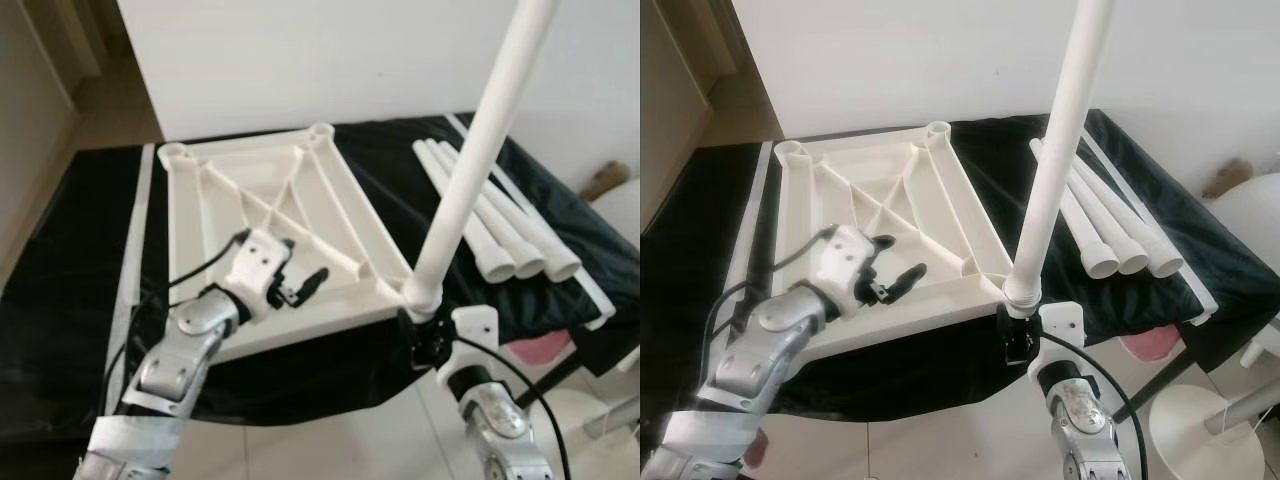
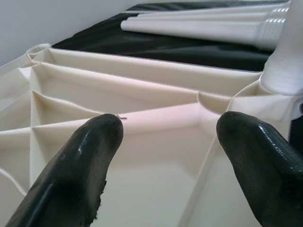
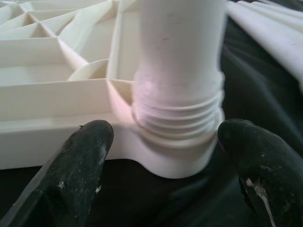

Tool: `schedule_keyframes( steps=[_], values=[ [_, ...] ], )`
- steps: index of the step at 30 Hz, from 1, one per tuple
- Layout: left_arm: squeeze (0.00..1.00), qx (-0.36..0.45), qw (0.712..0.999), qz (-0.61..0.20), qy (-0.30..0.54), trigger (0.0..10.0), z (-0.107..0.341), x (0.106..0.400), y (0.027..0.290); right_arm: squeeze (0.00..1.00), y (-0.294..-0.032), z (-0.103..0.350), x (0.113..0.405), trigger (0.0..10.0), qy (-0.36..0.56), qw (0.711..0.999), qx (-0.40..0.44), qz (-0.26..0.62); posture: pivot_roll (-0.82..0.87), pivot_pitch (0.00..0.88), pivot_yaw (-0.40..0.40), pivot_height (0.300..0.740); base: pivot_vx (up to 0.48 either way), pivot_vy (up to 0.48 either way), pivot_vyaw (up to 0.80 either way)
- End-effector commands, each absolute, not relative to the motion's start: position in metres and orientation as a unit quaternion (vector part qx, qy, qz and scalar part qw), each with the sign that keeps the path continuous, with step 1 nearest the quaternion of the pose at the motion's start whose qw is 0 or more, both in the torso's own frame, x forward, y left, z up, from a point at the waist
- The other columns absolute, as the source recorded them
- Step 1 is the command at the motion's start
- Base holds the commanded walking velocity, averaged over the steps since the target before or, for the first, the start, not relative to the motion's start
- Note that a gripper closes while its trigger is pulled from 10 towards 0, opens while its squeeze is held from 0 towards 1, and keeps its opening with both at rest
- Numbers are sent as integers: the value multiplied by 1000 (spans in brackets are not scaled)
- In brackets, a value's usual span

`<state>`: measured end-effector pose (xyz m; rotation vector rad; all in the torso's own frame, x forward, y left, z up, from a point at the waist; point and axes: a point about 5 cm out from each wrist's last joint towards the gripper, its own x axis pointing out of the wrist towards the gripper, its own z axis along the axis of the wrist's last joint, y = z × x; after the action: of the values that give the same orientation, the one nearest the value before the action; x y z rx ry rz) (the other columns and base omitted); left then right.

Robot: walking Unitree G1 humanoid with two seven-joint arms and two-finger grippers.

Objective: Building children table

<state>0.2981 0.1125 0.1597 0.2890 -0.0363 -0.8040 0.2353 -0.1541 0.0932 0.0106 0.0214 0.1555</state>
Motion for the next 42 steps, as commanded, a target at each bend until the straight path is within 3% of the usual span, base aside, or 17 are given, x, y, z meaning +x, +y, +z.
schedule_keyframes(
  steps=[1,4,5,7,8,15,16,18,19,27,38,39,42],
  values=[
    [0,151,913,-379,-13,10000,159,302,119,0,-157,91,232,10000,20,997,9,76,26,0,0,740,0,0,0],
    [0,182,918,-353,-3,10000,156,308,132,0,-159,90,232,10000,23,997,10,75,26,0,1,740,0,0,0],
    [0,198,921,-336,7,10000,154,312,139,0,-159,90,233,4510,24,997,12,74,27,0,1,740,0,0,0],
    [0,208,922,-326,12,10000,152,315,143,0,-159,90,233,4510,24,997,14,74,27,0,1,740,0,0,0],
    [0,218,923,-316,19,10000,151,317,148,0,-159,90,234,0,25,997,16,74,27,0,3,740,0,0,0],
    [0,249,922,-295,42,10000,145,321,166,0,-163,89,235,0,27,997,18,64,28,0,4,740,0,0,0],
    [0,266,919,-286,51,10000,143,321,171,0,-165,89,236,4510,28,998,18,59,28,0,4,740,0,0,0],
    [0,278,917,-280,56,10000,142,322,175,0,-166,88,236,4510,29,998,18,55,31,0,5,740,0,0,0],
    [0,291,918,-264,62,10000,141,325,183,0,-168,88,238,10000,30,998,18,51,31,0,5,740,0,0,0],
    [0,327,906,-256,77,10000,138,324,199,0,-173,88,241,10000,34,998,19,45,34,0,6,740,0,0,0],
    [0,331,857,-376,120,10000,116,298,188,0,-185,87,260,10000,54,995,2,80,37,0,13,740,0,0,0],
    [0,330,839,-412,135,10000,109,289,183,0,-187,88,267,10000,59,994,-1,94,41,0,14,740,0,0,0],
    [0,332,821,-441,148,10000,104,281,180,0,-189,90,274,10000,61,992,-8,113,43,0,14,740,0,0,0]
  ],
)
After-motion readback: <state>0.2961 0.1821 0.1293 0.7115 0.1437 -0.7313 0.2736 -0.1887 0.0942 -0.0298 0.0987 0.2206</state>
